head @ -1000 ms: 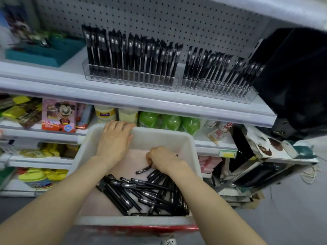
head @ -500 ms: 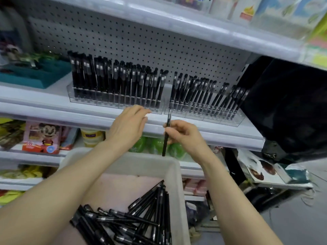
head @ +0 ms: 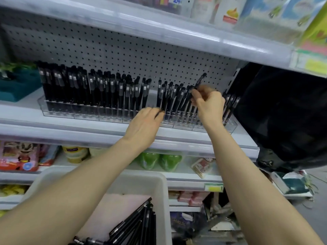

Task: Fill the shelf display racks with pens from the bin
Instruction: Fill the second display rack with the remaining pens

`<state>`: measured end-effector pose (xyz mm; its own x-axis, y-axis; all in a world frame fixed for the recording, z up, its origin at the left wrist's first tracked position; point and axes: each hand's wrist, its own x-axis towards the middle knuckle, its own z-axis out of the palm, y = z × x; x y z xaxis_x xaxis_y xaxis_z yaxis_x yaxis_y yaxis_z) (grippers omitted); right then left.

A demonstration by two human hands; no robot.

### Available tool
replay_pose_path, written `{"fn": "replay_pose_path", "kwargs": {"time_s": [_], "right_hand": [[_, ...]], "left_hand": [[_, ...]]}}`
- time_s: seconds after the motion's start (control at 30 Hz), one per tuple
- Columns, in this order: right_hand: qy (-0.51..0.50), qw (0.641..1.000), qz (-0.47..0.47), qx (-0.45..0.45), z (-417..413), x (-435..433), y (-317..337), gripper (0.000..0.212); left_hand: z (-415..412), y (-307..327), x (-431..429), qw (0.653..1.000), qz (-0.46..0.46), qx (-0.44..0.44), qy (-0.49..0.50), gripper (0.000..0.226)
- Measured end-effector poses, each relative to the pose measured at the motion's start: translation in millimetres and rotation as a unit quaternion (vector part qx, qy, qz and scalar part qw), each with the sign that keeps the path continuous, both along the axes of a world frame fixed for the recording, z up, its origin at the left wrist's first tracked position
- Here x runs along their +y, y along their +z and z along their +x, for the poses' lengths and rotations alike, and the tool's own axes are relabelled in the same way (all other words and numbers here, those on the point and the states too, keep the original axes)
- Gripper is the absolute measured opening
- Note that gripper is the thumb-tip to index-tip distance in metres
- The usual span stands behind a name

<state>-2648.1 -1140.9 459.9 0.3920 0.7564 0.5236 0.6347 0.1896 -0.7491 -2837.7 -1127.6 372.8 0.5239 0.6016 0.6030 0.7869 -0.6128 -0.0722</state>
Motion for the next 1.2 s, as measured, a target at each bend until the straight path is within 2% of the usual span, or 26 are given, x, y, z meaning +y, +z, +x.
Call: {"fn": "replay_pose_path", "kwargs": {"time_s": [0.2,0.47,0.77,1.03,1.13,1.2], "right_hand": [[0.001,0.995,-0.064,-0.081,-10,10,-26,0.025],[-0.019,0.994,-0.087,-0.063,-14,10,-40,0.027],[-0.042,0.991,-0.116,-0.051,-24,3,-37,0.028],[-0.116,0.99,-0.073,-0.037,-58,-36,-63,0.025],[-0.086,0.993,-0.073,-0.038,-90,-72,-86,0.019],[-0.029,0.993,-0.098,-0.056,-114,-98,-106,0.017]], "left_hand": [[-1,-2,-4,0.999,-0.027,-0.033,0.002,0.067],[-2,-2,-7,0.997,-0.053,-0.05,-0.006,0.069],[-24,-9,-22,0.997,-0.058,-0.029,-0.033,0.07],[-99,-34,-68,0.993,-0.091,-0.067,-0.023,0.048],[-127,-60,-80,0.99,-0.11,-0.083,-0.003,0.045],[-141,-79,-90,0.989,-0.121,-0.085,0.017,0.045]]}}
